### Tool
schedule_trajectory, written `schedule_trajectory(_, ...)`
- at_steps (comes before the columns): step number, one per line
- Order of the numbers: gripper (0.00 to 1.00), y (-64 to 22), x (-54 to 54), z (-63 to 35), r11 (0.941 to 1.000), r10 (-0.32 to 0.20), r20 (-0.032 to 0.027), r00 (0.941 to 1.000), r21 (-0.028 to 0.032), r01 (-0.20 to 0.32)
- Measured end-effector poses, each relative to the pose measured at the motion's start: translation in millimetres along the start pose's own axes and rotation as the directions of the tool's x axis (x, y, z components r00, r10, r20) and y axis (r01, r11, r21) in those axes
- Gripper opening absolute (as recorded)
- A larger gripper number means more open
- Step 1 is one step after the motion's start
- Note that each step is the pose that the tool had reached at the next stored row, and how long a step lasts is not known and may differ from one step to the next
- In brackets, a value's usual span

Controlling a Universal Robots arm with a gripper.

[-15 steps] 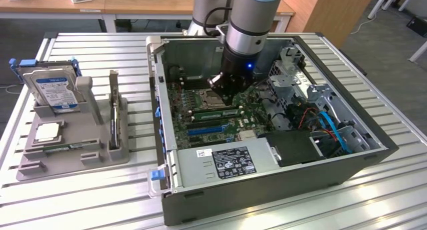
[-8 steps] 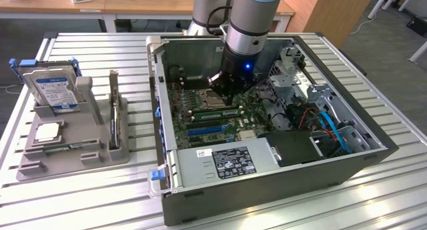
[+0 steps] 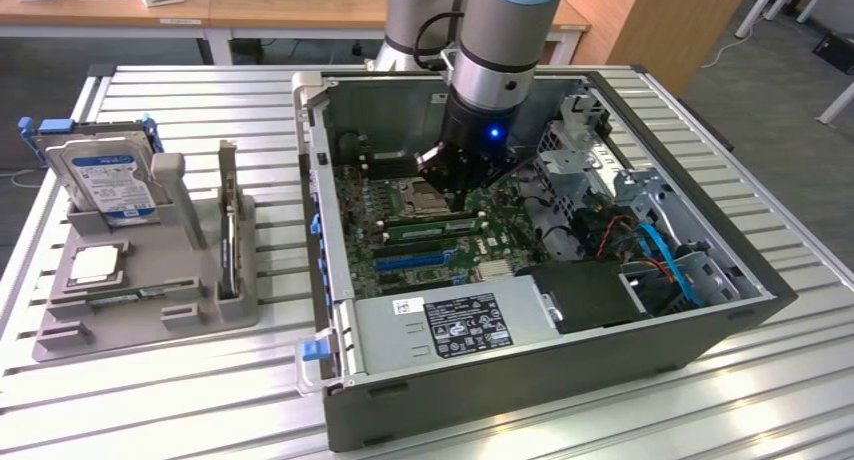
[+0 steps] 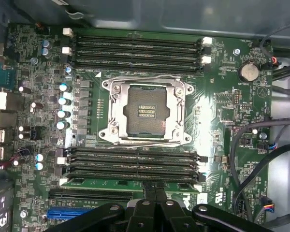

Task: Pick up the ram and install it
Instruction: 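Press down the ram until it locks into place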

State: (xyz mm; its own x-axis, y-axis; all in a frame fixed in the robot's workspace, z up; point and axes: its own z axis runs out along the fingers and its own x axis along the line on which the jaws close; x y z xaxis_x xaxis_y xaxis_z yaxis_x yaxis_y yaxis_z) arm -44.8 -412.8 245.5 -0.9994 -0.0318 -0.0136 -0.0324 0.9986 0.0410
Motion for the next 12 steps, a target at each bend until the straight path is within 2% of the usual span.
schedule_trajectory(4, 0.11, 0.1, 1.3, 0.2, 1.0000, 0.003, 0.0001, 1.0000, -0.0003, -0.003)
schedule_trajectory(6, 0.11, 0.7, 13.3, 0.3, 1.0000, 0.005, -0.0009, 1.0000, 0.0000, -0.005)
schedule_trajectory(12, 0.11, 0.6, 13.7, 0.3, 1.0000, 0.005, -0.0010, 1.0000, 0.0000, -0.005)
